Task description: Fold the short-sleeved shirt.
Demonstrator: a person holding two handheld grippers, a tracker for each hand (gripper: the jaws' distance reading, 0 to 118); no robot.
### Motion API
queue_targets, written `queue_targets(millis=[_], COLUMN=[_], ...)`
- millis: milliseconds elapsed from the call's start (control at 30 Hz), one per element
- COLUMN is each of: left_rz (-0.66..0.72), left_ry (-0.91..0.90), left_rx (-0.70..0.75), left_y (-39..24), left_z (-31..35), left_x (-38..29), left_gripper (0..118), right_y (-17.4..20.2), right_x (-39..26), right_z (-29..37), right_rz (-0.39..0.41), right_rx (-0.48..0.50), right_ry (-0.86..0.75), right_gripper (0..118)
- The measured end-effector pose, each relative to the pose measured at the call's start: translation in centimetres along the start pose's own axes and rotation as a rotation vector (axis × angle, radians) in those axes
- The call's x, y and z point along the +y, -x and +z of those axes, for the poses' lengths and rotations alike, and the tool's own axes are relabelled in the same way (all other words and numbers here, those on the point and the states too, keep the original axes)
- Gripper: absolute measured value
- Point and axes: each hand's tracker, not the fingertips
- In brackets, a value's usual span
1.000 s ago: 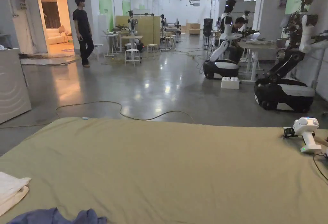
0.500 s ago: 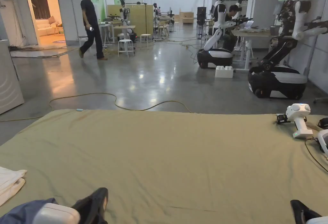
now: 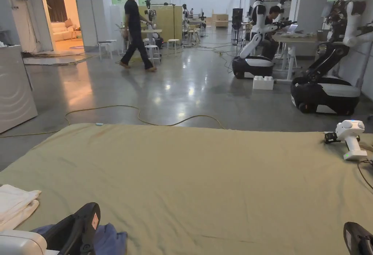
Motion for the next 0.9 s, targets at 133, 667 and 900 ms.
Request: queue_targets(millis=[133, 667, 900], left_rz=[-0.023, -0.068, 0.003], left_ry=[0.008, 0.052, 0.157], left_rx=[0.004, -0.015, 0.055], left_y=[0.0, 1.1, 5.4], left_z=[0.3, 0.3, -0.8], left_x=[-0.1, 0.0, -0.5], left_gripper=[0, 0, 0], right_y=[-0.2, -0.5, -0.5], right_x=[0.1, 0.1, -1.0], right_z=[-0.3, -0.8, -1.5], right_rz=[-0.030, -0.098, -0.131], right_rx=[0.005, 0.033, 0.042], right_ry=[0.009, 0.038, 0.096], right_gripper=[0, 0, 0])
